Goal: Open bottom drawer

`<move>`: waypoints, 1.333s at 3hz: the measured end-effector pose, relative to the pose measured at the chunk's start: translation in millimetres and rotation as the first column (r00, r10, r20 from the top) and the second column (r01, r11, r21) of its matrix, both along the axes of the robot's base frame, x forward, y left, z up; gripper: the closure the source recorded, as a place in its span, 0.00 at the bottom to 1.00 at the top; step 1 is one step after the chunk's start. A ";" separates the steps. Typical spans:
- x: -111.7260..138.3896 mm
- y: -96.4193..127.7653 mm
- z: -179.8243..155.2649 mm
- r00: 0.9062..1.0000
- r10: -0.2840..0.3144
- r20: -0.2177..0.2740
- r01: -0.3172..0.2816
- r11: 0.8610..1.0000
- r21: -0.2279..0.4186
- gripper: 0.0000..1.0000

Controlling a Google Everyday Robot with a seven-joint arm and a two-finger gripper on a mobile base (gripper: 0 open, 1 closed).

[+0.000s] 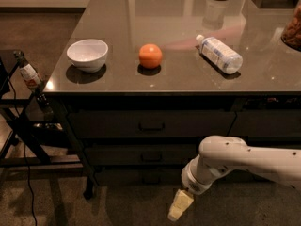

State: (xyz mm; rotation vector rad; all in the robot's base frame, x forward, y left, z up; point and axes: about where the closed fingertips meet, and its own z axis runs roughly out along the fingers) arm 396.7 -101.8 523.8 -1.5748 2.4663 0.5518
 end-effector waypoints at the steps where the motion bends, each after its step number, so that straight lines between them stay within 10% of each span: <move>1: 9.9 -0.3 -48.2 0.999 -0.030 -0.033 0.031 0.999 0.023 0.00; 3: 18.1 -3.2 -77.9 0.997 -0.057 -0.053 0.060 0.997 0.046 0.00; 4: 67.8 -4.5 -152.7 0.997 -0.069 -0.015 0.071 0.993 0.091 0.00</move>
Offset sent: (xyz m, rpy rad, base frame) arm 0.0109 -0.0012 -0.0334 0.0151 0.0140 -0.0242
